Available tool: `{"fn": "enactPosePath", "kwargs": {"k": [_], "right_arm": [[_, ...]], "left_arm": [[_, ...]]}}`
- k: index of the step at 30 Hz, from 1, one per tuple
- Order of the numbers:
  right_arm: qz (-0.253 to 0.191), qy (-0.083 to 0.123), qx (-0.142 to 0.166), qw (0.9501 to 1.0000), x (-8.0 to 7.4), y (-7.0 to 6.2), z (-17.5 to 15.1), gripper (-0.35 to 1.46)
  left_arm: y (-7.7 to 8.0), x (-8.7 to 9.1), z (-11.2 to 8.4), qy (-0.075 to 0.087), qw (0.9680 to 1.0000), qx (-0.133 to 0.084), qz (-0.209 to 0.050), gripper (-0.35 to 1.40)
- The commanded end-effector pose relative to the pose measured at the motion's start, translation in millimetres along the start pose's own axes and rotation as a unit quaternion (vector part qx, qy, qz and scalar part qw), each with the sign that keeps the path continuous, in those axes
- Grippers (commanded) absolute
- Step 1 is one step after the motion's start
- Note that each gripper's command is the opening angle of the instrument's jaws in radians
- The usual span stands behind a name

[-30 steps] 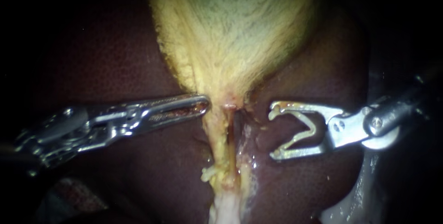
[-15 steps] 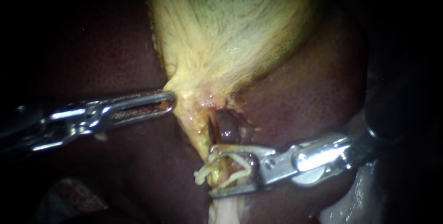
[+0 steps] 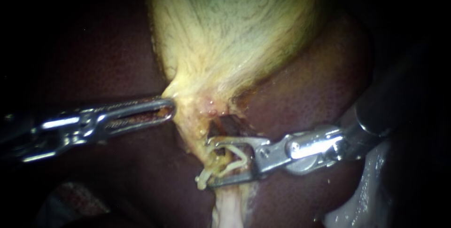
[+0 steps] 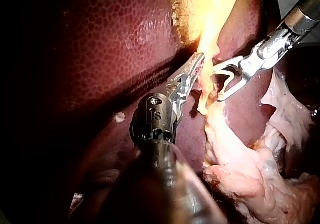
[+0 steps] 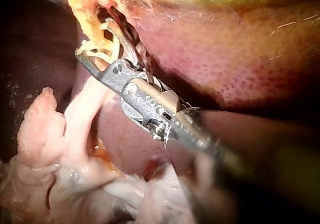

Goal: Clipping second clip left tube

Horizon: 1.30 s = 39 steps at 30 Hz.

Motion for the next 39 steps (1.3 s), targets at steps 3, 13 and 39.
{"fn": "enactPosePath", "kwargs": {"k": [3, 13, 39], "right_arm": [[0.0, -0.001, 0.0, 1.0, 0.1, -0.1, 0.1, 0.56], [-0.005, -0.005, 0.006, 1.0, -0.2, -1.0, 3.8, 0.56], [0.068, -0.031, 0.03, 0.9968, 0.0, -1.4, 5.0, -0.35]], "left_arm": [[-0.1, 0.0, -0.1, 0.0, 1.0, 0.0, 0.0, -0.35], [-0.4, -0.1, 0.2, 0.0, 1.0, -0.001, 0.0, -0.35], [-0.9, 0.1, 0.9, -0.001, 1.0, -0.002, 0.0, -0.35]]}}
